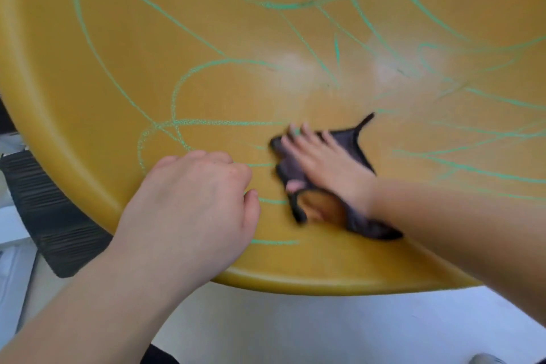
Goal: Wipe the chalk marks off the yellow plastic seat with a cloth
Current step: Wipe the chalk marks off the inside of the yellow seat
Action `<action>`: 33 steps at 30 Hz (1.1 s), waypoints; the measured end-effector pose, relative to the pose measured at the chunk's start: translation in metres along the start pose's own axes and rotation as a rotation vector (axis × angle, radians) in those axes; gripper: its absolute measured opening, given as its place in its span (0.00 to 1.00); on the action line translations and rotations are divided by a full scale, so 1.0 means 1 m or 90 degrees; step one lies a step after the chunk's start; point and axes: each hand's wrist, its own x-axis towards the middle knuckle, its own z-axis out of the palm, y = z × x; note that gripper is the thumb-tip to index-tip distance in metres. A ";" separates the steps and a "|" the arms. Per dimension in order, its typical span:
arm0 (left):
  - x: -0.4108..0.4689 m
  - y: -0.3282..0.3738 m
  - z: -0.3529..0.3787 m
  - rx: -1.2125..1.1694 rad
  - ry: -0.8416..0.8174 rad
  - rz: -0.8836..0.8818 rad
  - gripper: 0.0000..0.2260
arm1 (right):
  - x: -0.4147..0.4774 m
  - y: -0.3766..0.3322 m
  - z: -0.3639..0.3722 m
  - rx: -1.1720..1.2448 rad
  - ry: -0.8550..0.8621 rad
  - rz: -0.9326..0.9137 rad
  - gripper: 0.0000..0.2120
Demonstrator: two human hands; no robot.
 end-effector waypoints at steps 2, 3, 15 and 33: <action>0.003 0.000 0.000 -0.006 -0.008 -0.004 0.14 | -0.053 -0.028 -0.002 0.063 -0.068 -0.064 0.41; 0.005 0.000 0.000 -0.010 -0.015 -0.006 0.14 | -0.073 -0.035 -0.010 0.105 -0.120 -0.084 0.39; 0.009 0.001 -0.005 -0.034 -0.103 -0.028 0.20 | -0.118 -0.056 -0.034 0.174 -0.175 0.092 0.39; -0.003 0.000 -0.013 -0.076 -0.054 -0.027 0.18 | -0.067 -0.031 -0.012 0.027 -0.122 0.035 0.41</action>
